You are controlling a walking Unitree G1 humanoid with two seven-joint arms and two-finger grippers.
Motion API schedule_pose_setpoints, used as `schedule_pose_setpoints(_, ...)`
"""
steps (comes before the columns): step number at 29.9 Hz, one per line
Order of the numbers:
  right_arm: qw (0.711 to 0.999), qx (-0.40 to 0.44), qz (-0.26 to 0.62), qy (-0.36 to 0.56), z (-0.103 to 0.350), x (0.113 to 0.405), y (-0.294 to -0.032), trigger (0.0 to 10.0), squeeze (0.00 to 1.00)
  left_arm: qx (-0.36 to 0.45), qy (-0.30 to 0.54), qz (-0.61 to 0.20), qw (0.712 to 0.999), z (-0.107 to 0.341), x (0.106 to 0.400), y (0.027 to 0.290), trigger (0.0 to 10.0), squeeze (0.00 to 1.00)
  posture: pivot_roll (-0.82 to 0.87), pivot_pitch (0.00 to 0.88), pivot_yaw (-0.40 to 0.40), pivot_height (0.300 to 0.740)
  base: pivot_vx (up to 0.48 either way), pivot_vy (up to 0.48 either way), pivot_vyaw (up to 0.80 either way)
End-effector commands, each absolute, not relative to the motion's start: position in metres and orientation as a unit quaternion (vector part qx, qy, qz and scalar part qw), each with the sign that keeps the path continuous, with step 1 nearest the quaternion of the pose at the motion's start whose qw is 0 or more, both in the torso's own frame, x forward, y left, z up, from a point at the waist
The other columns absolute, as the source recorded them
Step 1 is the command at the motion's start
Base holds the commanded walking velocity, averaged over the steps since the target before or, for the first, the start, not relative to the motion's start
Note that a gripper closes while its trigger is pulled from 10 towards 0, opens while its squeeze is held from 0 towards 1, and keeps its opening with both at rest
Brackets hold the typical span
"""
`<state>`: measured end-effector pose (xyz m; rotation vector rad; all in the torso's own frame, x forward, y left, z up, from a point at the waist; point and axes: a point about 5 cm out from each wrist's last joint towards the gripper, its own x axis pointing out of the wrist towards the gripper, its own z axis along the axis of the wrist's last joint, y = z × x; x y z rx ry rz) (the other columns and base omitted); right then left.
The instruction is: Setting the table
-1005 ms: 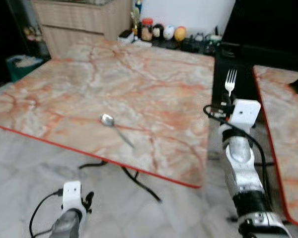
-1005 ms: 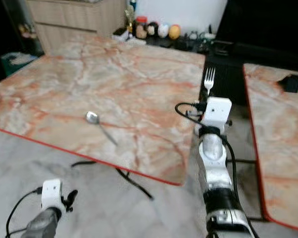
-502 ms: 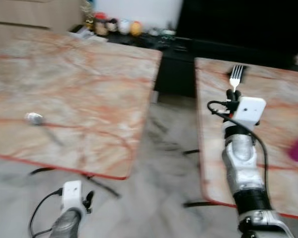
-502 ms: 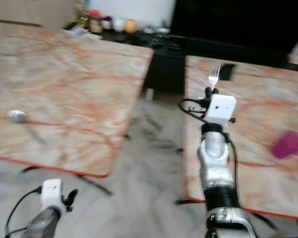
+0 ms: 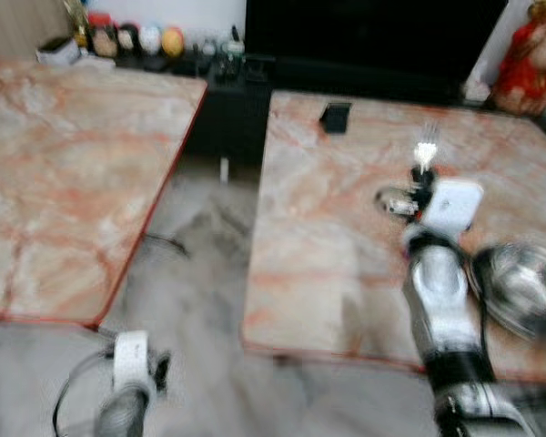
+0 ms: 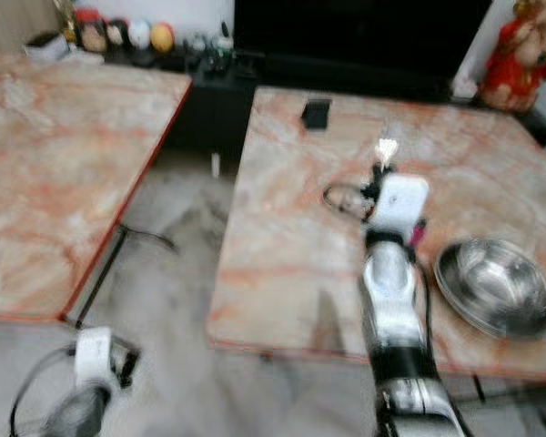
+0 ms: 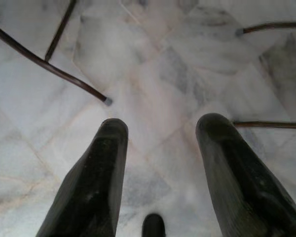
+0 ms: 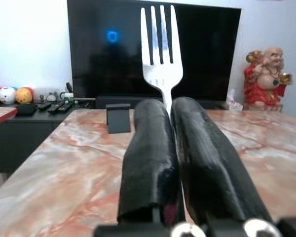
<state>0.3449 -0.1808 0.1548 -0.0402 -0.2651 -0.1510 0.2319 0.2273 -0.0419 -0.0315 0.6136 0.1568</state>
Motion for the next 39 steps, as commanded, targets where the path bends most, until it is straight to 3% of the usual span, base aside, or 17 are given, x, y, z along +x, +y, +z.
schedule_pose_setpoints(1,0.986,-0.021,-0.086,-0.143,0.160,0.345,-0.188,10.0,0.00,-0.018,0.297,0.071,0.952,-0.041,0.235,0.222,10.0,0.00,0.02,0.000,-0.048,0.740,0.000,-0.480,0.00)
schedule_pose_setpoints(21,0.983,-0.022,-0.090,-0.158,0.169,0.344,-0.189,10.0,0.00,-0.019,0.295,0.074,0.953,-0.041,0.236,0.221,10.0,0.00,0.00,0.000,-0.048,0.740,0.000,-0.467,0.00)
schedule_pose_setpoints(39,0.983,-0.037,-0.146,-0.105,0.162,0.333,-0.221,10.0,0.00,-0.021,0.302,0.066,0.951,-0.042,0.235,0.217,10.0,0.00,-0.03,0.000,-0.039,0.740,0.000,0.000,0.00)
